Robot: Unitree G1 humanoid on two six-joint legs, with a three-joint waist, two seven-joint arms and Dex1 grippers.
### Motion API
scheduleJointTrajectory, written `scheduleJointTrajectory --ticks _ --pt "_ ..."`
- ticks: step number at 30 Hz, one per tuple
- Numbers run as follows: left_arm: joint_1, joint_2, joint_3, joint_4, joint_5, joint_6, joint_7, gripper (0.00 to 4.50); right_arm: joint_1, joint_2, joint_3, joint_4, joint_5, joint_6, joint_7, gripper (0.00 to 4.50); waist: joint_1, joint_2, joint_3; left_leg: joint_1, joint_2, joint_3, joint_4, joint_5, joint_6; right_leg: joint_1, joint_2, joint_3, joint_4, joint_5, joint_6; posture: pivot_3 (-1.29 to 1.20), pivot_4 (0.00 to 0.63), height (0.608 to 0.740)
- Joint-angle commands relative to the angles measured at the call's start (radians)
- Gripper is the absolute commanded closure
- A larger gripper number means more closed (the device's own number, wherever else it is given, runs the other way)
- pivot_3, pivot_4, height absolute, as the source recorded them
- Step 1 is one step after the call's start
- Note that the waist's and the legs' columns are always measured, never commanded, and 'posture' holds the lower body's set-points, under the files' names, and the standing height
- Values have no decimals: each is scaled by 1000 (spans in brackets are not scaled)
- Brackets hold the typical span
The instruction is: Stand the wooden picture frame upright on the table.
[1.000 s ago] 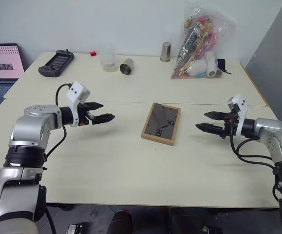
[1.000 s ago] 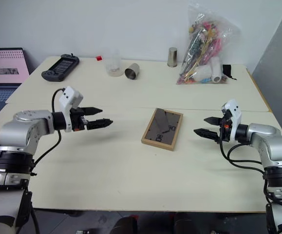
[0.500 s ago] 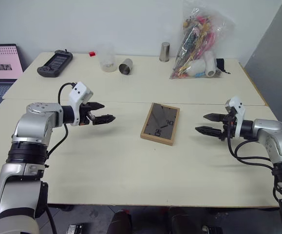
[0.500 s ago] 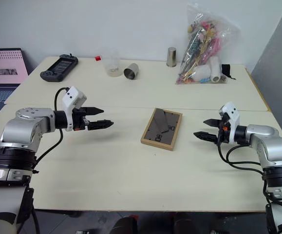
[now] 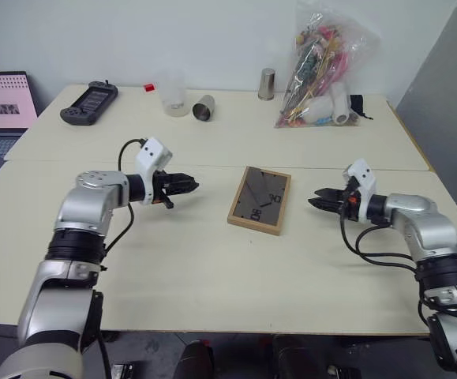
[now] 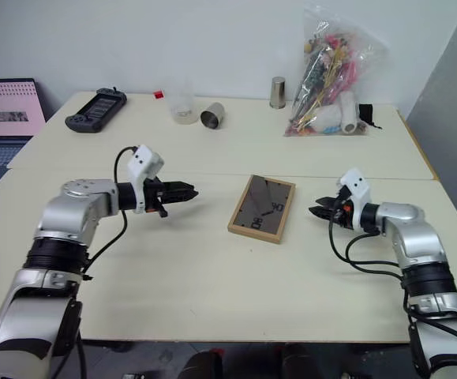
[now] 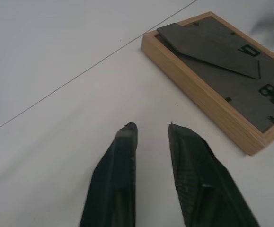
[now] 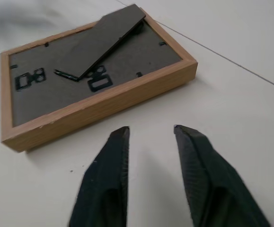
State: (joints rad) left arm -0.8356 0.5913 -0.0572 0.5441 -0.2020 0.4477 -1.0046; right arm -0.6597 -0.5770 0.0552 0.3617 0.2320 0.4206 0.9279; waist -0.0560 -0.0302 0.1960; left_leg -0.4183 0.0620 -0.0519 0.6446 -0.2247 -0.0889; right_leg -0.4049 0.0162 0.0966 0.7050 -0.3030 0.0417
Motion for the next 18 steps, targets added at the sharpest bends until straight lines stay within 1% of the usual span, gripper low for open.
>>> scheduleJointTrajectory --ticks 1,2,3,8,10,15,18 --pt "-57 -76 -27 111 52 -121 47 4381 -64 56 12 60 -54 -61 -81 4002 0 0 0 0 0 0 0 0 0 0 0 0 0 0 0 0 150 740" --pt "-70 -101 -29 148 60 -148 58 4489 -74 72 18 84 -69 -77 -95 4225 0 0 0 0 0 0 0 0 0 0 0 0 0 0 0 0 150 740" --pt "-82 -118 -28 178 66 -168 64 4500 -81 83 21 102 -80 -90 -104 4455 0 0 0 0 0 0 0 0 0 -1 0 0 0 0 0 0 150 740" --pt "-139 -187 -33 316 101 -253 95 4500 -111 142 33 179 -121 -142 -151 4455 0 0 0 0 0 0 -1 0 0 -1 0 0 1 0 0 0 150 740" --pt "-150 -206 -40 342 109 -260 81 4500 -117 164 41 204 -138 -162 -169 4455 -1 0 0 0 0 0 -1 0 0 -1 0 0 1 0 0 0 150 740" --pt "-142 -235 -61 314 113 -241 10 4500 -107 197 59 188 -144 -165 -151 4455 -2 0 0 0 -1 0 -1 0 0 -1 0 0 2 0 0 0 150 740" --pt "-137 -240 -71 298 126 -235 2 4500 -101 214 69 150 -135 -150 -140 4455 -3 0 0 0 -1 0 -1 0 0 -1 0 0 3 0 0 0 150 740"
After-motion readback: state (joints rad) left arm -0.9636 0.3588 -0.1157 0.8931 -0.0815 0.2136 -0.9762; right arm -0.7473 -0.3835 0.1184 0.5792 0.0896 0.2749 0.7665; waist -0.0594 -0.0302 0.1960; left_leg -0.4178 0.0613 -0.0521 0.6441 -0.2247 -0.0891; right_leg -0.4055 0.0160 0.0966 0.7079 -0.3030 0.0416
